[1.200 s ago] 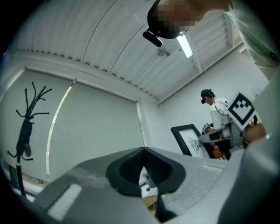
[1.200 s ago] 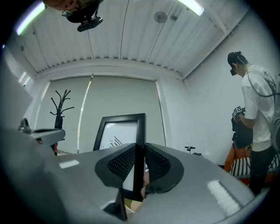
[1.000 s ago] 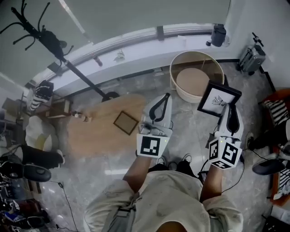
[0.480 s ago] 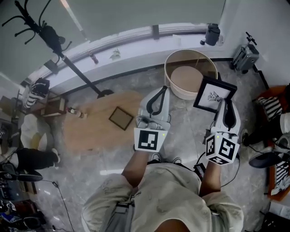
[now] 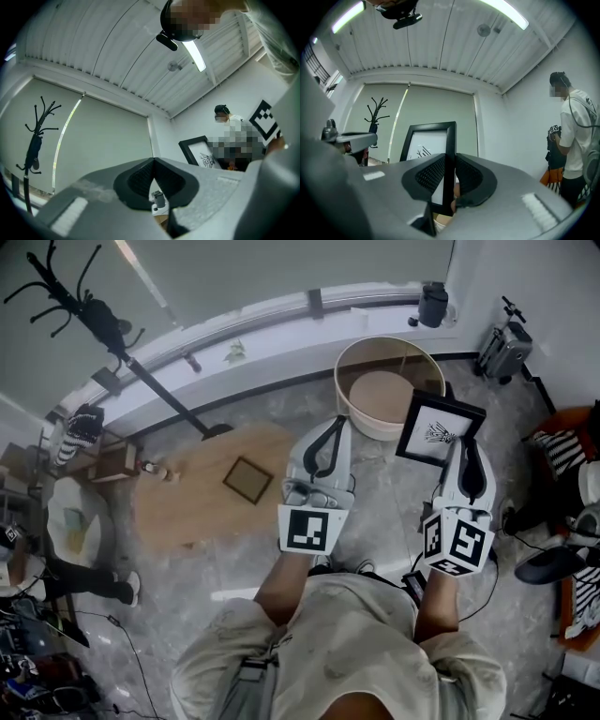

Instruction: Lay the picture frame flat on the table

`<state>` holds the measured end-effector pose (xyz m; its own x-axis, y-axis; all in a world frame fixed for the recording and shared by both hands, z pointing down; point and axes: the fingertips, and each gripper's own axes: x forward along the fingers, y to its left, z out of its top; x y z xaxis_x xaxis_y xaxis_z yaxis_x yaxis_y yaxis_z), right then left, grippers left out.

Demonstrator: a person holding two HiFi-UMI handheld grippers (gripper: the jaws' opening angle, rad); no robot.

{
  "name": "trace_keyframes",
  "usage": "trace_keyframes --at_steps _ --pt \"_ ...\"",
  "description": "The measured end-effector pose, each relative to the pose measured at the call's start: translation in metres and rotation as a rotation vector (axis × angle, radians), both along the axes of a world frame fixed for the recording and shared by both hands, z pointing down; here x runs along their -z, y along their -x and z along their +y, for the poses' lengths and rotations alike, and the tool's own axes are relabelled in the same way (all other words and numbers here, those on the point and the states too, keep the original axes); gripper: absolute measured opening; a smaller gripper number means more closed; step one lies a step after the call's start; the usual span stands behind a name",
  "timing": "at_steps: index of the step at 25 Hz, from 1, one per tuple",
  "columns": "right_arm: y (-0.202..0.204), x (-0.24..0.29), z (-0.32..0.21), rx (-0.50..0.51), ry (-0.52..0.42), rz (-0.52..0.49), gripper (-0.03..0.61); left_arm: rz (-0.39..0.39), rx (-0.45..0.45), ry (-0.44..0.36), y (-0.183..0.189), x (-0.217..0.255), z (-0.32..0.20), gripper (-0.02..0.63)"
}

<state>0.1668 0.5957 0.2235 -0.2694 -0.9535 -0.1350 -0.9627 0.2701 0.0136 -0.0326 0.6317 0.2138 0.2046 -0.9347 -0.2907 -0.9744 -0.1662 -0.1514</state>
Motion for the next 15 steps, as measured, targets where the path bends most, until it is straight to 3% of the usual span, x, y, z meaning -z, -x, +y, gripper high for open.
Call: trace_keyframes --at_steps 15 --pt "-0.065 -0.019 0.004 -0.007 0.029 -0.034 0.072 -0.01 0.004 0.033 -0.064 -0.007 0.002 0.003"
